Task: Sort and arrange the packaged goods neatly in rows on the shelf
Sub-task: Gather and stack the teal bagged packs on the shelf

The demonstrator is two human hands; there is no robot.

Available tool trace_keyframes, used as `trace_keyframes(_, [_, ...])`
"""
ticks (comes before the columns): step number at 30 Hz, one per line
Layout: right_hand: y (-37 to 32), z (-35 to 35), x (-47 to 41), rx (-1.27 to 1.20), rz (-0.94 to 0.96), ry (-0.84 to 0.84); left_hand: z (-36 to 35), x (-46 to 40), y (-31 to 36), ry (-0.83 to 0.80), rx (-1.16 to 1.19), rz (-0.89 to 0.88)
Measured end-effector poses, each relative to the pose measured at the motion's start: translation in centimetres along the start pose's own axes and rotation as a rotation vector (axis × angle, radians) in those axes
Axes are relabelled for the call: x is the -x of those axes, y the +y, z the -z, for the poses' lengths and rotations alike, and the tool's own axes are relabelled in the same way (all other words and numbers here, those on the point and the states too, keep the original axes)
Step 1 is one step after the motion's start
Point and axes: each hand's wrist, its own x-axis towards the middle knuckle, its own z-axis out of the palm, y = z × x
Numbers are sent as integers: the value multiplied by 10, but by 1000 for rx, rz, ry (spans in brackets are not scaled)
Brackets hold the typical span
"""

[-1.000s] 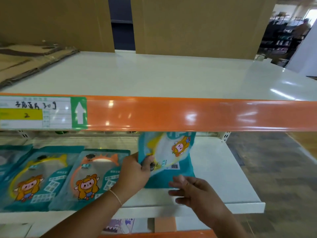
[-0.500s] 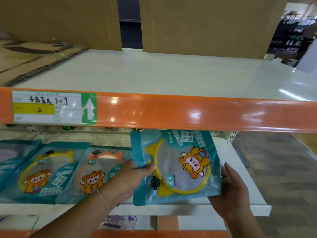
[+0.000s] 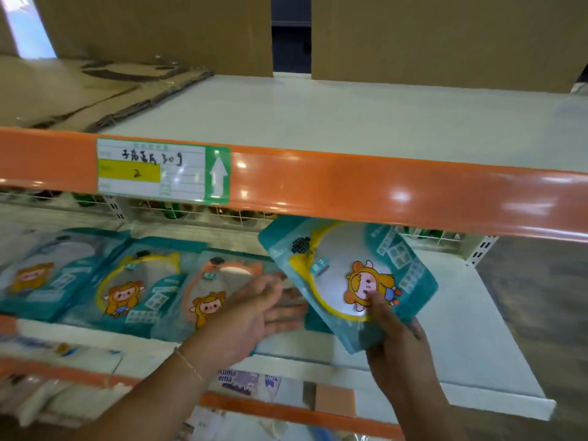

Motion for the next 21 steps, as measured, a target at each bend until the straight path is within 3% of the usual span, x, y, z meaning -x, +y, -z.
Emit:
trace_keyframes(5, [62, -39, 28, 197, -46, -9, -5, 6, -22, 405, 5, -141])
trace_keyframes(7, [74, -49, 35, 219, -99, -5, 14, 6, -12, 481, -50, -206])
trace_keyframes(11, [70, -57, 29, 131, -101, 41, 63, 11, 17, 479, -164, -174])
trace_keyframes(17, [74, -92, 22, 674, -6, -155, 128, 16, 55, 329, -333, -46])
trace_keyframes(21, [107, -127, 21, 642, -38, -134, 176, 22, 72, 305, -409, -52])
